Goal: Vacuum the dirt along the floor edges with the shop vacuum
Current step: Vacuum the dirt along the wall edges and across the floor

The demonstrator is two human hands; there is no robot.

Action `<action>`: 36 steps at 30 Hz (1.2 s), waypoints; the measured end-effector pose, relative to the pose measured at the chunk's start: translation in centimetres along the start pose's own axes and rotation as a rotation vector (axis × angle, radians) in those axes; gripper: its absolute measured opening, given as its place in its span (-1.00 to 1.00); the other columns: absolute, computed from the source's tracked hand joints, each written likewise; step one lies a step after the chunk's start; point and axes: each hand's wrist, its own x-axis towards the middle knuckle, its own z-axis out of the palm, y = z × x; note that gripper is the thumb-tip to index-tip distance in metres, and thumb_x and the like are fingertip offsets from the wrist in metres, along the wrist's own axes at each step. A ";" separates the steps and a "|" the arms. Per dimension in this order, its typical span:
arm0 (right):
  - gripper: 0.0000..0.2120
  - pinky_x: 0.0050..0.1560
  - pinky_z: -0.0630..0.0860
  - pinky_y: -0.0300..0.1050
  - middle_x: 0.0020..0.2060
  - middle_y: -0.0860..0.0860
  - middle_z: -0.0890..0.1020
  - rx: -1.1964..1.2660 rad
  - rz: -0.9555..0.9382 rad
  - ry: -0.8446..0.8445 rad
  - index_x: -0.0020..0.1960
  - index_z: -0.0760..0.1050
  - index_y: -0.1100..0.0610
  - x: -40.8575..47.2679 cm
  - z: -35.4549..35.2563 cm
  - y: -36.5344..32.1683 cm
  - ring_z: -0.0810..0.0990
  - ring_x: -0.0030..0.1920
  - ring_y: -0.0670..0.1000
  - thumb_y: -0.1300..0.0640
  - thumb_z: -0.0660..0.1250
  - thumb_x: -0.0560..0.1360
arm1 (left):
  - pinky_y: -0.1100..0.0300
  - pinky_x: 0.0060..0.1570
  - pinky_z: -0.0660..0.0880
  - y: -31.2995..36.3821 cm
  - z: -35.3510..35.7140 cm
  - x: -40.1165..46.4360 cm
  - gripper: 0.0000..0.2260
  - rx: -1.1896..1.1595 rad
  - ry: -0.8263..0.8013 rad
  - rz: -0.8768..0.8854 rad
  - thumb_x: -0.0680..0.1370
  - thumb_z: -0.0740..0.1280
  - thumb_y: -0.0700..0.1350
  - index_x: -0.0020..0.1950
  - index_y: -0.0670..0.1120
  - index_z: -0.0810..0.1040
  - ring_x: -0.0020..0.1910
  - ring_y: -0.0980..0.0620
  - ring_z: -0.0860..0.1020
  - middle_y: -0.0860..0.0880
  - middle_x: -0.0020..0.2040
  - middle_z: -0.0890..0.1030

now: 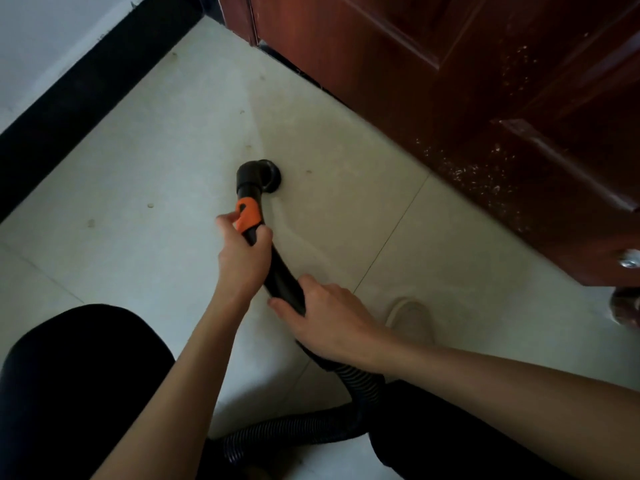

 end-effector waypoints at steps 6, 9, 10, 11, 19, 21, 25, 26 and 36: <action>-0.63 -0.22 0.25 -0.08 -0.13 0.10 0.54 -0.060 0.025 -0.021 -0.03 0.25 0.08 -2.3 1.3 0.5 0.56 -0.02 0.19 -0.25 0.08 0.58 | 0.22 -0.36 0.38 -1.2 -0.1 -2.3 -0.71 0.010 -0.034 -0.007 0.56 0.19 -0.12 0.24 -0.05 0.20 -0.29 0.03 0.50 -0.08 -0.19 0.50; -0.64 -0.25 0.31 -0.08 -0.19 0.03 0.47 -0.064 0.053 -0.055 -0.01 0.23 0.07 -3.6 1.9 1.0 0.57 -0.06 0.17 -0.24 0.07 0.58 | 0.25 -0.40 0.37 -1.7 0.6 -3.7 -0.73 0.009 -0.084 0.000 0.57 0.19 -0.14 0.23 -0.04 0.20 -0.32 0.05 0.49 -0.05 -0.22 0.49; -0.64 -0.24 0.33 -0.08 -0.17 0.05 0.50 -0.062 0.064 -0.057 0.00 0.23 0.07 -3.8 1.9 1.2 0.58 -0.06 0.17 -0.24 0.07 0.58 | 0.26 -0.40 0.36 -1.8 0.8 -4.0 -0.74 0.008 -0.096 0.004 0.57 0.19 -0.14 0.22 -0.04 0.20 -0.33 0.06 0.49 -0.05 -0.23 0.49; -0.64 -0.23 0.33 -0.08 -0.15 0.07 0.53 -0.056 0.074 -0.053 0.00 0.23 0.07 -3.9 1.9 1.4 0.58 -0.06 0.17 -0.24 0.07 0.58 | 0.26 -0.41 0.36 -1.7 1.0 -4.1 -0.74 0.008 -0.105 0.005 0.57 0.19 -0.13 0.22 -0.03 0.20 -0.33 0.07 0.48 -0.04 -0.24 0.48; -0.64 -0.23 0.30 -0.08 -0.27 -0.02 0.42 -0.018 0.093 -0.026 -0.03 0.23 0.07 -5.0 2.2 0.7 0.54 -0.14 0.15 -0.25 0.06 0.58 | 0.32 -0.42 0.36 -1.3 0.5 -4.5 -0.77 0.023 -0.160 0.012 0.57 0.19 -0.13 0.17 0.01 0.19 -0.32 0.09 0.48 -0.04 -0.22 0.49; -0.63 -0.22 0.29 -0.08 -0.23 0.01 0.43 -0.036 0.092 -0.017 -0.03 0.23 0.08 -4.7 2.0 0.8 0.57 -0.07 0.18 -0.25 0.06 0.59 | 0.30 -0.39 0.36 -1.1 0.6 -4.3 -0.75 0.006 -0.147 0.007 0.58 0.19 -0.12 0.21 -0.02 0.20 -0.31 0.10 0.48 -0.03 -0.21 0.49; -0.62 -0.19 0.33 -0.05 -0.21 0.04 0.44 0.002 0.141 0.061 -0.01 0.23 0.10 -2.9 1.0 0.8 0.56 -0.05 0.20 -0.24 0.05 0.59 | 0.28 -0.36 0.37 0.7 2.0 -2.3 -0.69 0.026 -0.175 0.071 0.57 0.20 -0.13 0.29 -0.08 0.22 -0.31 0.12 0.47 0.00 -0.23 0.46; -0.62 -0.18 0.36 -0.04 -0.20 0.04 0.46 0.027 0.156 0.083 -0.01 0.23 0.10 -2.6 0.7 0.9 0.57 -0.06 0.20 -0.24 0.05 0.59 | 0.29 -0.37 0.37 1.3 2.6 -1.8 -0.68 0.040 -0.201 0.090 0.58 0.20 -0.13 0.29 -0.09 0.22 -0.31 0.13 0.46 0.01 -0.22 0.45; -0.62 -0.23 0.39 -0.06 -0.28 0.00 0.45 0.103 0.194 0.146 0.00 0.25 0.11 -1.7 0.3 3.1 0.50 -0.21 0.13 -0.24 0.06 0.59 | 0.24 -0.31 0.43 2.1 5.4 -0.7 -0.65 0.063 -0.282 0.150 0.59 0.20 -0.11 0.34 -0.08 0.19 -0.30 0.09 0.48 -0.09 -0.06 0.49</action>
